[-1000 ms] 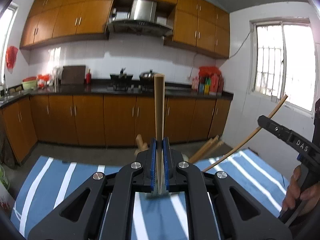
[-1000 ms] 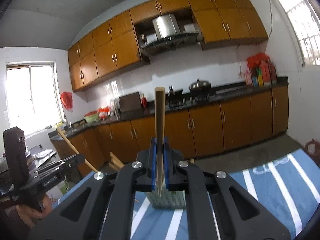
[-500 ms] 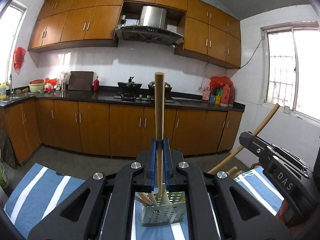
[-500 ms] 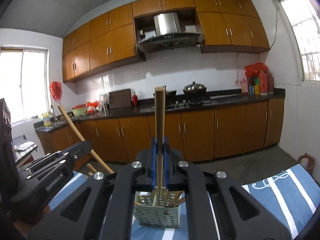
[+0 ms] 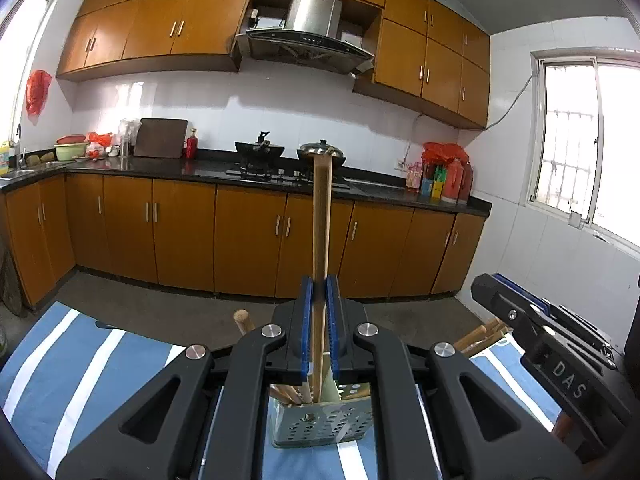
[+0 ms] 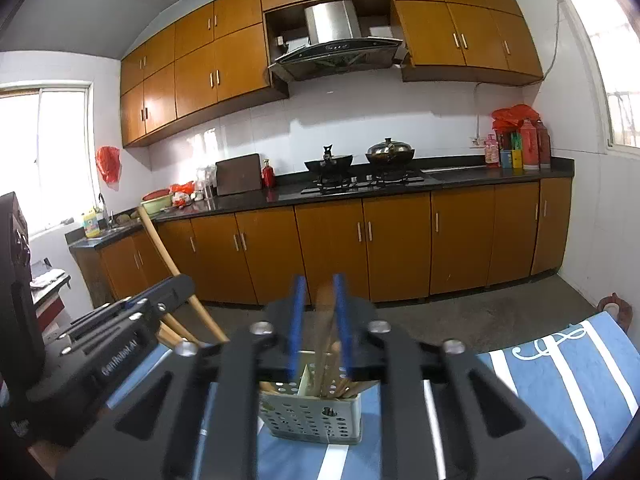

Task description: Organize utensils

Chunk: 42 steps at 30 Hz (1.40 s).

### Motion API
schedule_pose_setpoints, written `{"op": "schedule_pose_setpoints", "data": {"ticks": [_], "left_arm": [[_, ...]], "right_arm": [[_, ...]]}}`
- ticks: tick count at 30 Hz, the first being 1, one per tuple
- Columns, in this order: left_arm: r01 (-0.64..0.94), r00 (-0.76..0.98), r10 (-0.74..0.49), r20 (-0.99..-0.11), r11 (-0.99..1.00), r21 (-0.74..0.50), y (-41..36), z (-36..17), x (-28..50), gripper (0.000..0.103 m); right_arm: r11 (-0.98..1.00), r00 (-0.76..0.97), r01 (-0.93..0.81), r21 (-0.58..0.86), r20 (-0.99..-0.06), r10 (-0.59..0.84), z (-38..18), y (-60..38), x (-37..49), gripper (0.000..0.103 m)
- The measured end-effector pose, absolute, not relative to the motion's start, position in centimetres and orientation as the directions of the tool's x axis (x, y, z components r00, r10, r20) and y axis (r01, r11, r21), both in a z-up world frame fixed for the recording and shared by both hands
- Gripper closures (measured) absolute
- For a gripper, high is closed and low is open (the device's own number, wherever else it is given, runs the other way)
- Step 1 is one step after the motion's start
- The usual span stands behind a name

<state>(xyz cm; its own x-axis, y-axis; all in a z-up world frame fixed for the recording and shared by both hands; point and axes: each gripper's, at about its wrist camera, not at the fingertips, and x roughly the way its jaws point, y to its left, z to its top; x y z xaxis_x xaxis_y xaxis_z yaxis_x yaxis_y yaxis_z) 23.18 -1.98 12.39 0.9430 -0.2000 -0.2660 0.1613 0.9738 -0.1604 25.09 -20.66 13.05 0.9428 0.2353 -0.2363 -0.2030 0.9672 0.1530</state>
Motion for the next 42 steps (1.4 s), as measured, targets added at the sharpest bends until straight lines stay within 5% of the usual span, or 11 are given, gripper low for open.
{"op": "schedule_pose_setpoints", "data": {"ticks": [9, 16, 17, 19, 26, 31, 33, 42], "left_arm": [[0.165, 0.956, -0.208, -0.206, 0.964, -0.209, -0.5, 15.1, 20.8, 0.092], [0.169, 0.964, -0.203, -0.169, 0.965, -0.199, 0.5, 16.5, 17.8, 0.091], [0.164, 0.966, -0.197, -0.170, 0.968, -0.190, 0.8, 16.5, 17.0, 0.089], [0.146, 0.968, -0.178, -0.177, 0.973, -0.177, 1.2, 16.2, 15.6, 0.063], [0.095, 0.964, -0.125, -0.233, 0.986, -0.138, 3.3, 13.3, 11.8, 0.048], [0.056, 0.964, -0.079, -0.254, 0.994, -0.097, 4.2, 11.1, 9.4, 0.019], [0.048, 0.966, -0.069, -0.251, 0.995, -0.088, 4.4, 10.4, 8.3, 0.007], [0.059, 0.965, -0.065, -0.253, 0.998, -0.031, 3.5, 7.6, 5.2, 0.002]], "right_arm": [[0.963, 0.958, -0.190, 0.191, -0.178, 0.224, 14.2, -22.9, 21.7, 0.082], [0.964, 0.964, -0.189, 0.189, -0.151, 0.219, 14.2, -23.8, 17.9, 0.068], [0.964, 0.964, -0.189, 0.187, -0.151, 0.218, 14.1, -23.9, 17.3, 0.066], [0.966, 0.965, -0.186, 0.180, -0.150, 0.214, 13.6, -23.9, 15.9, 0.059], [0.975, 0.967, -0.180, 0.132, -0.157, 0.200, 11.4, -23.4, 11.7, 0.035], [0.982, 0.970, -0.170, 0.079, -0.161, 0.181, 9.6, -22.2, 9.4, 0.006], [0.984, 0.973, -0.161, 0.071, -0.156, 0.171, 9.0, -22.0, 8.7, 0.004], [0.995, 0.972, -0.090, 0.048, -0.213, 0.098, 6.2, -20.9, 6.6, 0.004]]}}
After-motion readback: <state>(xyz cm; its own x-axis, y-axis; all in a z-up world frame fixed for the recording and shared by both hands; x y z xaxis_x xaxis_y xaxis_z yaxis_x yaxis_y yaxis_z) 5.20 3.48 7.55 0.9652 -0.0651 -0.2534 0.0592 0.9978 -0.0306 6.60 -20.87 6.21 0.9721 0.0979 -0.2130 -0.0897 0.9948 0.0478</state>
